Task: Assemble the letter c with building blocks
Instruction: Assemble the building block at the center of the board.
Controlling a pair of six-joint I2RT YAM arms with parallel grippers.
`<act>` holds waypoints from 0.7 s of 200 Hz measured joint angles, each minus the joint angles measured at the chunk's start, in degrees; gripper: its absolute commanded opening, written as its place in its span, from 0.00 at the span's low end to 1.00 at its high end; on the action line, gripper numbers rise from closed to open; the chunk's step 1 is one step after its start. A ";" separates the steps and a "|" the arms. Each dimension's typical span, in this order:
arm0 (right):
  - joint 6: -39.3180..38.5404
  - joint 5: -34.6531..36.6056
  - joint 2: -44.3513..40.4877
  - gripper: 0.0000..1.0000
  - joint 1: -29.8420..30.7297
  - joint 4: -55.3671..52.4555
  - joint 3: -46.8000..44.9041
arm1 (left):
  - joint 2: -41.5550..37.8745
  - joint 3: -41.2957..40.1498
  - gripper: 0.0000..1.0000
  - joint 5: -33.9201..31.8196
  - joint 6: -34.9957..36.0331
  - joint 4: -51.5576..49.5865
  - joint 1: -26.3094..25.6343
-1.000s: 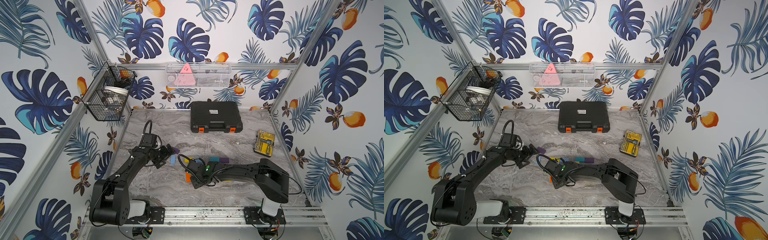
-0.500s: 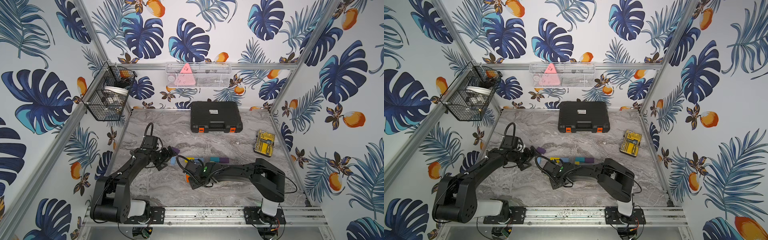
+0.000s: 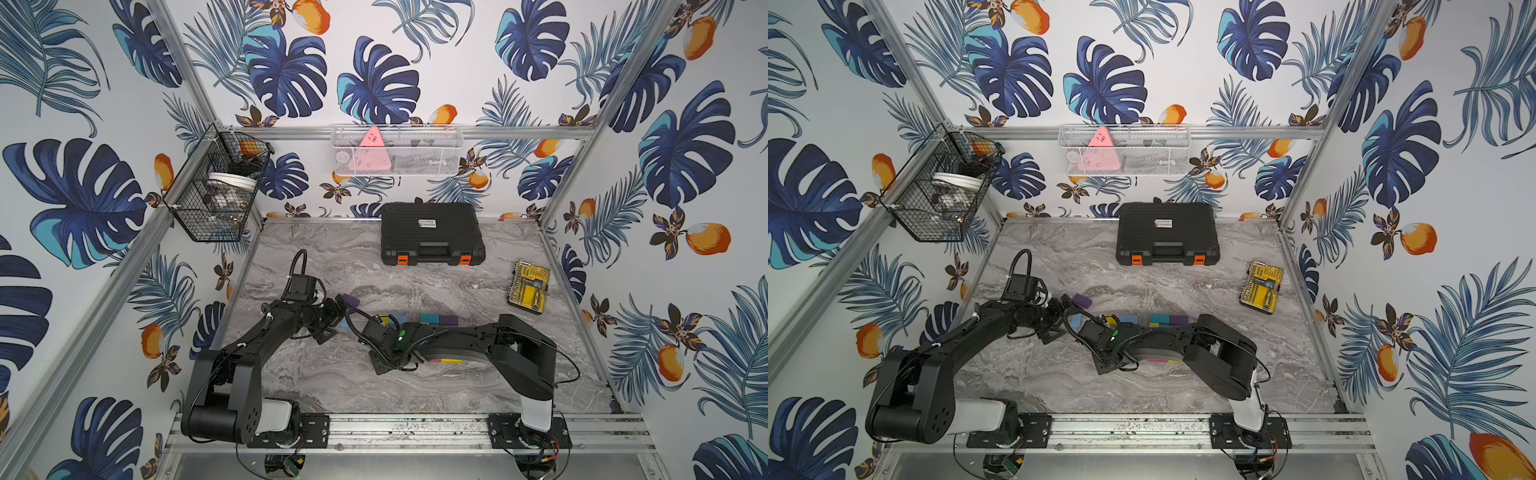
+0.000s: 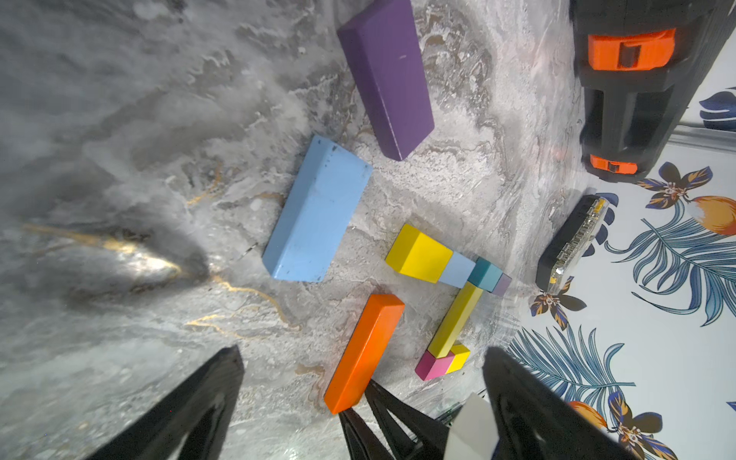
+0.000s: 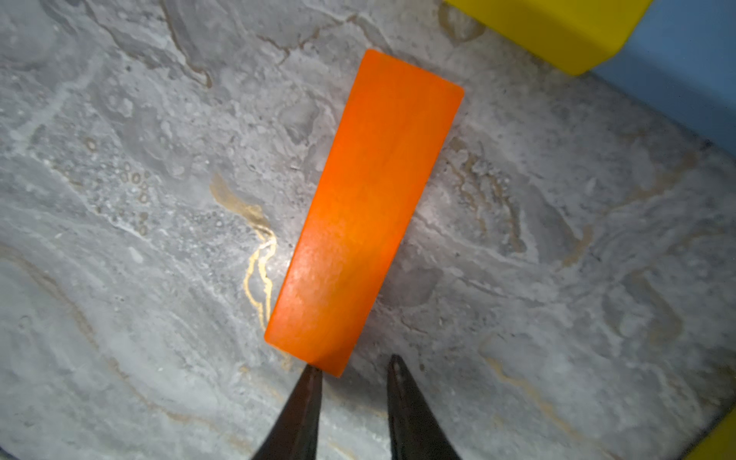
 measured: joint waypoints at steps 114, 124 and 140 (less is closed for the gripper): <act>0.81 0.17 0.90 0.30 -1.18 -0.09 1.31 | 0.00 -0.24 0.99 0.83 0.00 0.33 -0.02; 0.81 0.15 0.94 0.32 -1.33 -0.09 1.44 | 0.00 -0.31 0.99 0.85 0.00 0.35 -0.04; 0.79 0.11 0.98 0.38 -1.55 -0.07 1.53 | 0.00 -0.35 0.99 0.85 0.00 0.37 -0.04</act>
